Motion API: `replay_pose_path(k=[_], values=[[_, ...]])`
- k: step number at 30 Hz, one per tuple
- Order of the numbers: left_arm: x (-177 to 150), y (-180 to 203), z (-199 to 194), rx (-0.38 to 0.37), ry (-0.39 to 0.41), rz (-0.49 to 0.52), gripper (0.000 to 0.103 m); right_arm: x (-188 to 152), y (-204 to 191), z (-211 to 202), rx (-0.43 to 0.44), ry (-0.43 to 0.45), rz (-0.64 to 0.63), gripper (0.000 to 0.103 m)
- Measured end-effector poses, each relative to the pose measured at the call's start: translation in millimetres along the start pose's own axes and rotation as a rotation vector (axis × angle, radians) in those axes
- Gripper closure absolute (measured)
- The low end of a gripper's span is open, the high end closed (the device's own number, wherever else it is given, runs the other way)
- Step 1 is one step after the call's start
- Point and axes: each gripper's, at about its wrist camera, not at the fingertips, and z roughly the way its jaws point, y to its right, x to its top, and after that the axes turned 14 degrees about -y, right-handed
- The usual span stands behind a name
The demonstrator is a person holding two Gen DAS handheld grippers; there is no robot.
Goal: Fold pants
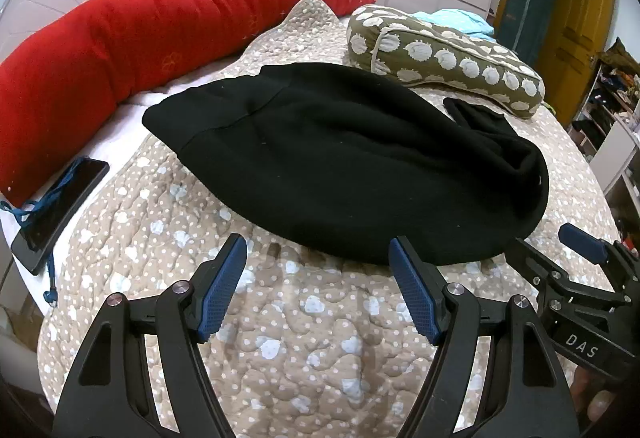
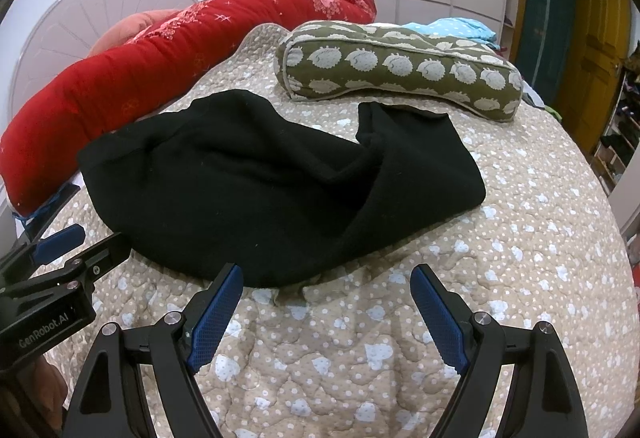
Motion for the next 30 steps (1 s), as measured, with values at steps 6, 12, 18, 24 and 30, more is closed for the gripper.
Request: replay_pose_path(k=[6,12,18,24,30], values=[[1,-2,0,0.0,-0.003,-0.004,0.029,1,-5,1,-0.002,0.003,-0.006,0.018],[2,-3,1,-0.004,-0.009,-0.007,0.029,2,-7,1,-0.006,0.004,-0.012,0.018],[2,-3,1,-0.004,-0.008,-0.007,0.029,1,-7,1,-0.007,0.012,-0.011,0.018],[2,-5,1,-0.007,-0.008,-0.013,0.029,2,-7,4,-0.006,-0.031,-0.013,0.018],[5,-11,0,-0.008,-0.007,-0.026,0.029,3,-8,7,-0.022,-0.039,-0.03,0.018]])
